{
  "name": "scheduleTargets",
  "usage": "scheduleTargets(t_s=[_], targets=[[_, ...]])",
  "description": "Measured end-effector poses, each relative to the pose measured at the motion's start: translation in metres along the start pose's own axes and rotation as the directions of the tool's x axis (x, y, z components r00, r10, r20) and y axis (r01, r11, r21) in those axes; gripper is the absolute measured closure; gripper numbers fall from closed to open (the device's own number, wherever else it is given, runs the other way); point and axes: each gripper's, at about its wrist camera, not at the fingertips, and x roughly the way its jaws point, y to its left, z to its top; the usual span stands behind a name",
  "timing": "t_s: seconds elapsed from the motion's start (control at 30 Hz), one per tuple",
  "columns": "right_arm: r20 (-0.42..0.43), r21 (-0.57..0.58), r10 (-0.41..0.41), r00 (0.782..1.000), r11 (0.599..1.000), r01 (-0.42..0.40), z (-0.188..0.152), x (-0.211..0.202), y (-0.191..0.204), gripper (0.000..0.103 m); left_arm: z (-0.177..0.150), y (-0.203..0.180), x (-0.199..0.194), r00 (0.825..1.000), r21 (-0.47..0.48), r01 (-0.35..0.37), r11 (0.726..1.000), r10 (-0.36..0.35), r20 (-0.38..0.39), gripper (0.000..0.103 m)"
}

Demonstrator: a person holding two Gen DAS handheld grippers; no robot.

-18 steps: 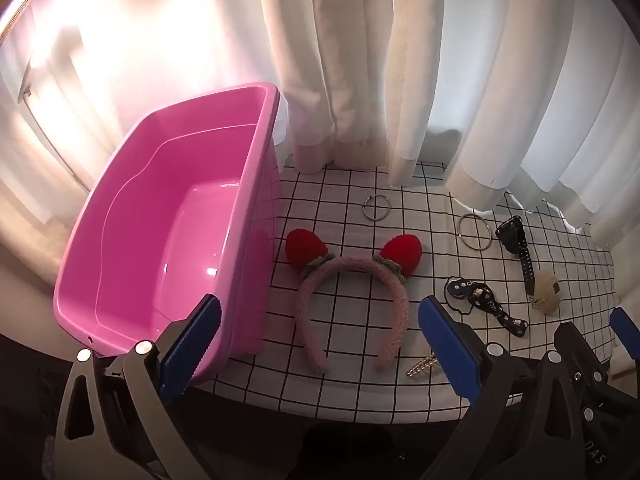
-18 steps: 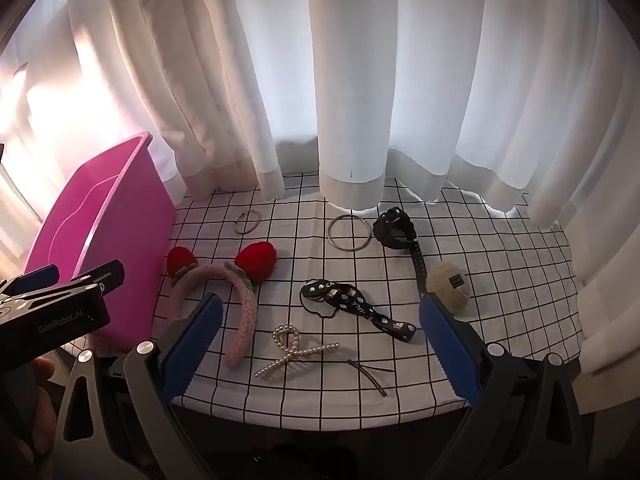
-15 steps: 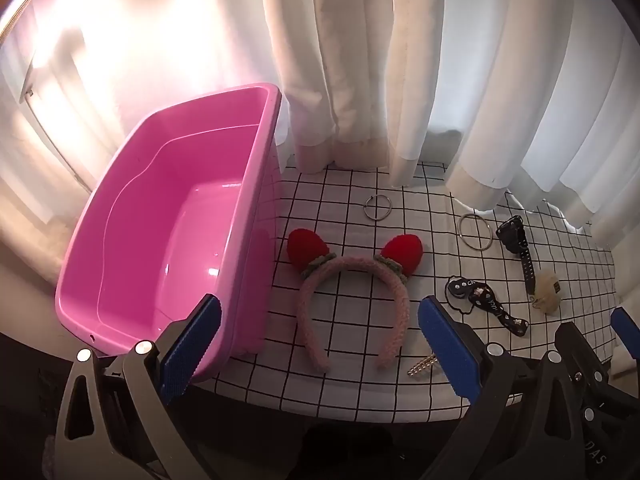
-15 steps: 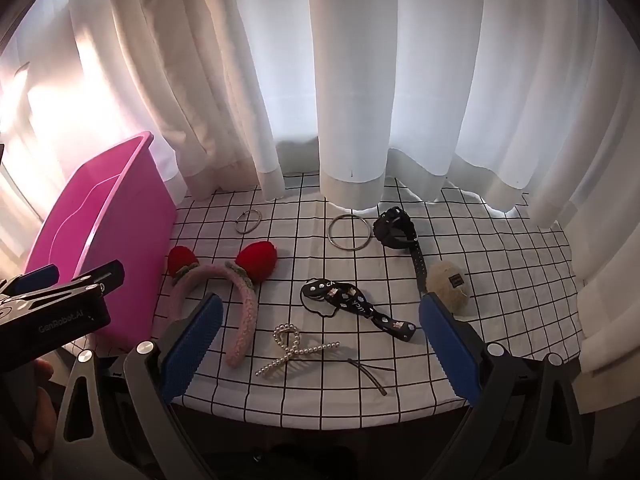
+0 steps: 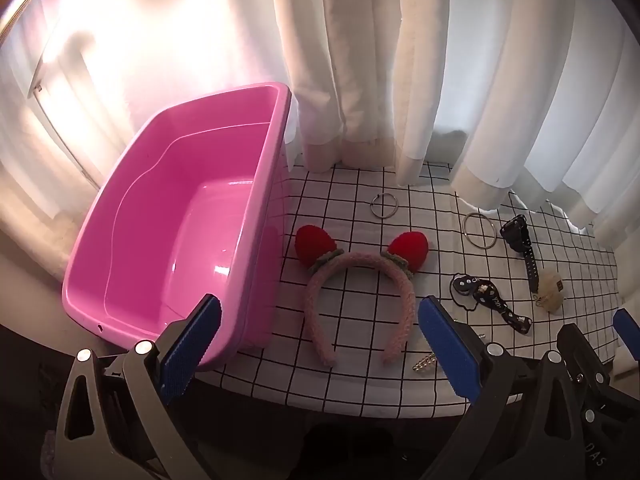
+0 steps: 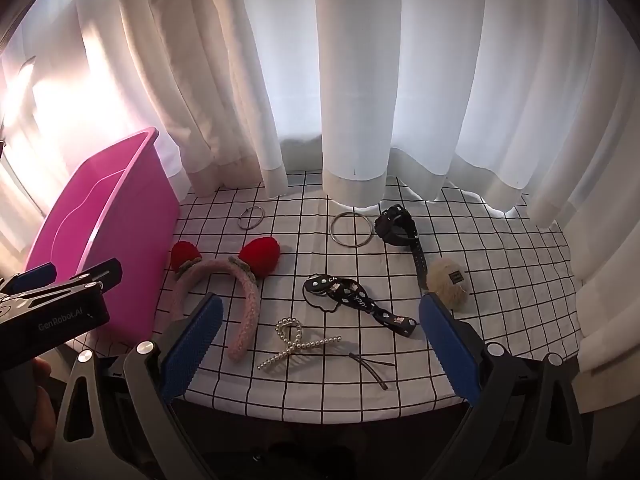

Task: Organize jewelry

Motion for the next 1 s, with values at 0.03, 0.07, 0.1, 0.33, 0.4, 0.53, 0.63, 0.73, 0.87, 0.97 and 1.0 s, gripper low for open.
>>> scheduleTargets(t_s=[0.03,0.07,0.1,0.33,0.4,0.53,0.63,0.73,0.87,0.97,1.0], targets=[[0.0,0.0,-0.001,1.0,1.0,0.001,-0.0002,-0.0002,0.0003,0.009,0.0,0.0008,-0.0004,1.0,0.0,-0.001,1.0,0.001,0.001,0.006],[0.001,0.001,0.0,1.0,1.0,0.0,-0.0005,-0.0002,0.0004,0.009,-0.0003,0.0006,-0.0008,1.0,-0.001,-0.002,1.0,0.002,0.002,0.006],[0.001,0.002,0.001,1.0,1.0,-0.001,-0.0007,-0.0002,-0.0001,0.009,0.0,0.0017,-0.001,1.0,-0.001,-0.002,1.0,0.002,0.003,0.006],[0.0,0.003,-0.004,1.0,1.0,0.004,0.0002,-0.0012,-0.001,0.009,-0.0018,0.0005,-0.0004,1.0,-0.001,-0.007,1.0,0.007,0.001,0.006],[0.0,0.006,-0.006,1.0,1.0,0.006,0.0004,-0.0015,-0.0019,0.009,-0.0022,0.0005,-0.0008,1.0,-0.001,-0.008,1.0,0.008,0.002,0.006],[-0.002,0.003,-0.004,1.0,1.0,0.004,0.0007,-0.001,-0.0004,0.009,-0.0025,0.0009,-0.0006,1.0,0.0,-0.009,1.0,0.009,0.0,0.006],[-0.001,0.002,-0.004,1.0,1.0,0.004,0.0004,-0.0011,0.0002,0.009,-0.0033,0.0016,-0.0004,1.0,0.0,-0.011,1.0,0.011,-0.001,0.006],[-0.004,0.003,-0.003,1.0,1.0,0.003,0.0002,-0.001,-0.0002,0.009,-0.0039,0.0027,-0.0004,1.0,-0.004,-0.013,1.0,0.013,0.0,0.006],[-0.004,0.002,-0.002,1.0,1.0,0.002,0.0,-0.0011,0.0004,0.009,-0.004,0.0032,-0.0003,1.0,-0.004,-0.014,1.0,0.014,-0.001,0.006],[-0.001,0.002,-0.002,1.0,1.0,0.002,0.0,-0.0014,0.0005,0.009,-0.004,0.004,-0.0004,1.0,-0.004,-0.014,1.0,0.014,-0.001,0.006],[-0.002,0.003,-0.002,1.0,1.0,0.002,-0.0002,-0.0016,0.0004,0.009,-0.0038,0.0043,-0.0005,1.0,-0.004,-0.014,1.0,0.014,-0.001,0.006]])
